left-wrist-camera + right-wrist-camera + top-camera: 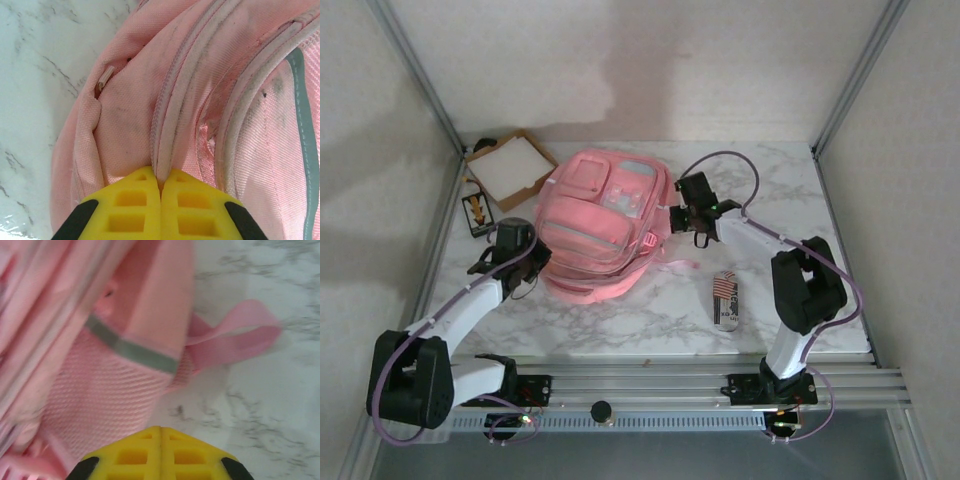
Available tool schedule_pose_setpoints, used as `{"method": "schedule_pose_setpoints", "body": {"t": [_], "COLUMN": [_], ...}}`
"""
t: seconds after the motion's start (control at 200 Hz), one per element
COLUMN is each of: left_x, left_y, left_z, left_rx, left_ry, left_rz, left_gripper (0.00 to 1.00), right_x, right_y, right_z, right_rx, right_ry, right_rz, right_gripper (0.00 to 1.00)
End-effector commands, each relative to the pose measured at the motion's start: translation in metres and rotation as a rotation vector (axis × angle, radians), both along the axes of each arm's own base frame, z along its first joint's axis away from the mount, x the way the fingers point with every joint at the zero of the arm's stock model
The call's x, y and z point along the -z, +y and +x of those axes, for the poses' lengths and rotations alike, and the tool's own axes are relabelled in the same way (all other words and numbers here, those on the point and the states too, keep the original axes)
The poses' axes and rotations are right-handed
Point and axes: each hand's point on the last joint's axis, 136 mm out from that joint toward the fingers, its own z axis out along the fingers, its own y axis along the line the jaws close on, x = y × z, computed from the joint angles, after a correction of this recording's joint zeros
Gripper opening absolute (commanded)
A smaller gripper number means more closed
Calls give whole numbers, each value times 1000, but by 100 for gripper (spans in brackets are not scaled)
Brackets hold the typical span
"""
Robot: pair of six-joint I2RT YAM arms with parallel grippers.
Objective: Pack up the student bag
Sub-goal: Zip the student bag at the top-center of the table, then unzip the student bag at the top-center of the table.
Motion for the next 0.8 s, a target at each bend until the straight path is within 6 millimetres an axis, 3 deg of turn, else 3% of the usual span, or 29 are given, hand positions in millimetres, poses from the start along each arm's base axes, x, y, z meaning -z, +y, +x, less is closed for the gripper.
{"method": "schedule_pose_setpoints", "body": {"t": [0.0, 0.06, 0.135, 0.25, 0.34, 0.481, 0.596, 0.671, 0.796], "left_x": [-15, -22, -32, -40, -44, -40, -35, -35, -38], "left_y": [-1, -3, -8, -18, -34, -58, -70, -79, -93], "left_z": [13, 18, 20, 8, -5, -20, -25, -24, -20], "left_rx": [17, 30, 43, 37, 20, 21, 24, 30, 68], "left_ry": [-45, -64, -79, -103, -125, -98, -93, -97, -97], "left_rz": [4, 3, -22, -113, -182, -226, -252, -270, -264], "left_gripper": [0, 0, 31, 45, 50, 52, 50, 50, 49], "right_x": [-7, -4, -2, 1, -4, 0, -19, -15, -9], "right_y": [37, 48, 58, 68, 76, 69, 68, 65, 61], "right_z": [-28, -40, -48, -53, -44, -25, -8, 8, 37], "right_rx": [-219, -263, -286, -293, -247, -57, 76, 150, 222], "right_ry": [-4, 23, 56, 84, 101, 174, 188, 211, 189], "right_rz": [74, 121, 178, 187, 235, 290, 391, 381, 365], "right_gripper": [14, 18, 22, 26, 38, 56, 67, 68, 60]}}
